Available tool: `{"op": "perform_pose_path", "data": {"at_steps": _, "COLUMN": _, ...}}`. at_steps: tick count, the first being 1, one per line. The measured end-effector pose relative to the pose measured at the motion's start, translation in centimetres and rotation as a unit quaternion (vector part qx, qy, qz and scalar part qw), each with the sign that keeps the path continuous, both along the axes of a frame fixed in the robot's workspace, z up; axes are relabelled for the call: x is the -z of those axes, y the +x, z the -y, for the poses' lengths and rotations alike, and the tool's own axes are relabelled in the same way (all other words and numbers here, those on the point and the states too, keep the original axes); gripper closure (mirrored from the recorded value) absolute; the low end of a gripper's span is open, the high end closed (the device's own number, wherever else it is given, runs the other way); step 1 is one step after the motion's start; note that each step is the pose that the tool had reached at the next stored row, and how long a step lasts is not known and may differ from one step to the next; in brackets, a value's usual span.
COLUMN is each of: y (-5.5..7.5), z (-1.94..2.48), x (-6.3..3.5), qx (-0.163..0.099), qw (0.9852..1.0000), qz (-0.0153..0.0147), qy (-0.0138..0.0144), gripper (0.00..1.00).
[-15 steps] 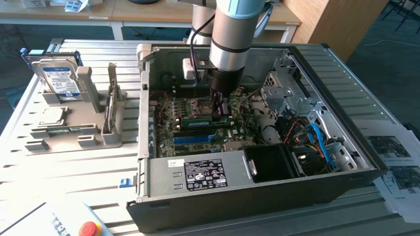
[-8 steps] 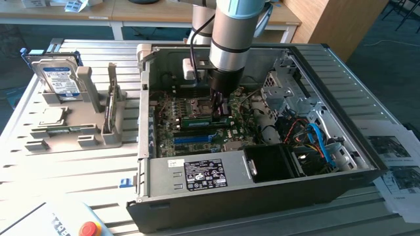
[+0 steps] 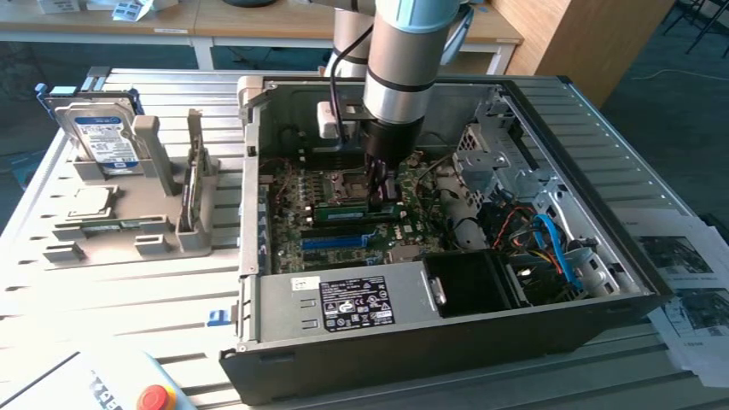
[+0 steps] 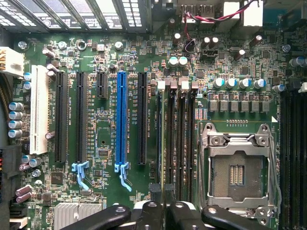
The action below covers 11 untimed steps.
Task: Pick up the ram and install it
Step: 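Insert the ram into the slot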
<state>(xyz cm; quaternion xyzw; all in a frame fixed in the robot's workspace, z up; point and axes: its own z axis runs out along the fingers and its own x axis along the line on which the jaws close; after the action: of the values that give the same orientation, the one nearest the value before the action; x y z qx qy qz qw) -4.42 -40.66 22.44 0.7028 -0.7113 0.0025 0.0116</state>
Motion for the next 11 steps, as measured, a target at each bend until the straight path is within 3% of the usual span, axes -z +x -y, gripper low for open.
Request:
{"op": "perform_pose_path", "data": {"at_steps": 1, "y": 0.00, "z": 0.00, "x": 0.00, "qx": 0.000, "qw": 1.0000, "qz": 0.0000, "qy": 0.0000, "gripper": 0.87}}
{"op": "perform_pose_path", "data": {"at_steps": 3, "y": 0.00, "z": 0.00, "x": 0.00, "qx": 0.000, "qw": 1.0000, "qz": 0.0000, "qy": 0.0000, "gripper": 0.75}}
{"op": "perform_pose_path", "data": {"at_steps": 11, "y": 0.00, "z": 0.00, "x": 0.00, "qx": 0.000, "qw": 1.0000, "qz": 0.0000, "qy": 0.0000, "gripper": 0.75}}
